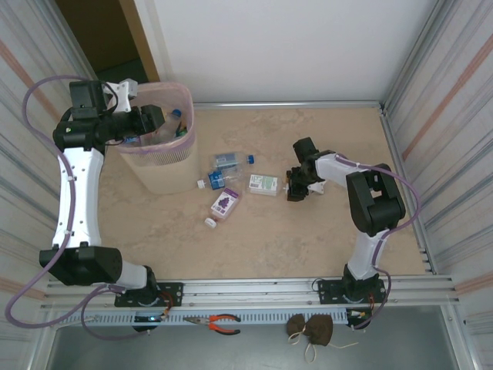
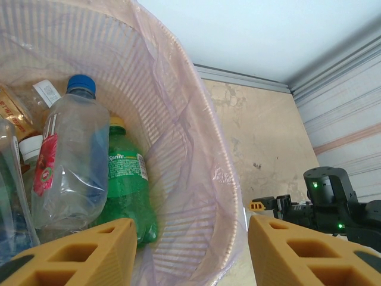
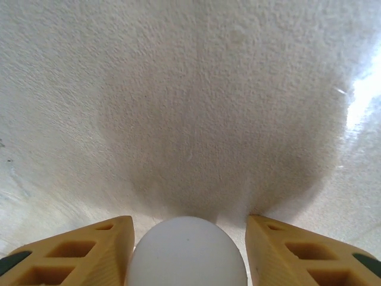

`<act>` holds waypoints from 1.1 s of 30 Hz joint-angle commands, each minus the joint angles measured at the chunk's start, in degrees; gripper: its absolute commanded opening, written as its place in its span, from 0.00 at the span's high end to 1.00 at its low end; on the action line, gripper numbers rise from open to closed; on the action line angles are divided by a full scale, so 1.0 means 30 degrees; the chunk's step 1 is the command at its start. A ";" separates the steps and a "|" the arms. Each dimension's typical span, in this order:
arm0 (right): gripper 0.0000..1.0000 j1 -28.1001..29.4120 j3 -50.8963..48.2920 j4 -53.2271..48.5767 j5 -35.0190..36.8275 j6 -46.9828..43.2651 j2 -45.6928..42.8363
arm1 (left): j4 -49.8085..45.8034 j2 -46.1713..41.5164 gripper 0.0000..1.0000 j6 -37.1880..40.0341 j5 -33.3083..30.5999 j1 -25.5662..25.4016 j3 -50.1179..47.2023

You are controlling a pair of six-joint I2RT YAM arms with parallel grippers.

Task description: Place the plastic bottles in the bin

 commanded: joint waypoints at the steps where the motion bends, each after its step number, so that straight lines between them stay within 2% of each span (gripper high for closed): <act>1: 0.52 0.0035 -0.0805 0.0999 0.0956 0.0763 0.0268 | 0.0073 -0.0783 0.48 -0.0102 0.0498 0.0144 0.0082; 5: 0.58 -0.0114 -0.1243 0.0975 0.1461 0.0512 -0.0456 | 0.0028 -0.0909 0.48 -0.0098 0.0502 0.0122 0.0109; 13: 0.61 -0.0433 -0.1644 -0.0402 0.2752 -0.1550 -0.2199 | 0.0164 -0.1032 0.48 -0.0253 0.0623 0.0140 -0.0111; 20: 0.56 -0.1154 -0.2187 -0.2030 0.2373 -0.3486 -0.2042 | 0.0420 -0.1080 0.48 -0.0352 0.0795 0.0122 -0.0469; 27: 0.44 -0.1169 -0.2176 -0.1785 0.1833 -0.2596 -0.1931 | 0.0610 -0.1120 0.47 -0.0410 0.0861 0.0125 -0.0650; 33: 0.40 -0.1054 -0.2028 -0.1058 0.1452 -0.1516 -0.1865 | 0.0656 -0.1112 0.47 -0.0369 0.0869 0.0143 -0.0677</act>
